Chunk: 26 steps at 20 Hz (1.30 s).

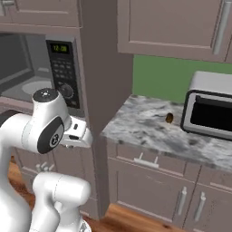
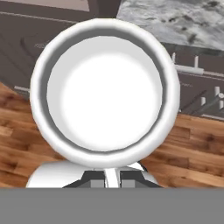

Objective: Pick the mug from the counter and place it inside the microwave. Then close the microwave.

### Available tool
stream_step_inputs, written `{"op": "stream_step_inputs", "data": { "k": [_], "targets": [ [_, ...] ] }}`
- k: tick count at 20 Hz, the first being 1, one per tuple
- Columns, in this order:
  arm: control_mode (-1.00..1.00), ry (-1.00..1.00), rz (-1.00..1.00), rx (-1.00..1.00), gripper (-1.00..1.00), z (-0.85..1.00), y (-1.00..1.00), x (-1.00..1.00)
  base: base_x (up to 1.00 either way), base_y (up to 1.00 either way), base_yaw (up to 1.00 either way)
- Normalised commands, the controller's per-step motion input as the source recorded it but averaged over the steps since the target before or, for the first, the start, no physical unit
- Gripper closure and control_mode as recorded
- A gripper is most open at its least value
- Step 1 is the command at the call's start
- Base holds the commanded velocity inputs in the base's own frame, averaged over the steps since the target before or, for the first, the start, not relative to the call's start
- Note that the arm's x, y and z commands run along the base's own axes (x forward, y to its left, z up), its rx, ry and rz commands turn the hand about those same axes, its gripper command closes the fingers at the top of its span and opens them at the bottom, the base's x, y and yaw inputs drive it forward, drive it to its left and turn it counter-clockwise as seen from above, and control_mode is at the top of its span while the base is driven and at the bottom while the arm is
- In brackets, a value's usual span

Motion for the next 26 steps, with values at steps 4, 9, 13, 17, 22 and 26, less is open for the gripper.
{"op": "stream_step_inputs", "data": {
  "k": [4, 9, 13, 17, 22, 26],
  "targets": [
    [1.0, 0.0, 0.0, 0.0, 1.0, 0.0, 0.0, 0.0, -0.09, 0.75, 0.2],
    [1.0, 0.0, 0.0, 0.0, 1.0, 0.0, 0.0, 0.0, -0.01, 0.66, 0.02],
    [1.0, 0.0, 0.0, 0.0, 1.0, 0.0, 0.0, 0.0, -0.01, 0.56, -0.08],
    [1.0, 0.0, 0.0, 0.0, 1.0, 0.0, 0.0, 0.0, -0.07, 0.44, -0.14],
    [1.0, 0.0, 0.0, 0.0, 1.0, 0.0, 0.0, 0.0, -0.03, 0.32, -0.2],
    [1.0, 0.0, 0.0, 0.0, 1.0, 0.0, 0.0, 0.0, 0.0, 0.33, -0.26]
  ]
}}
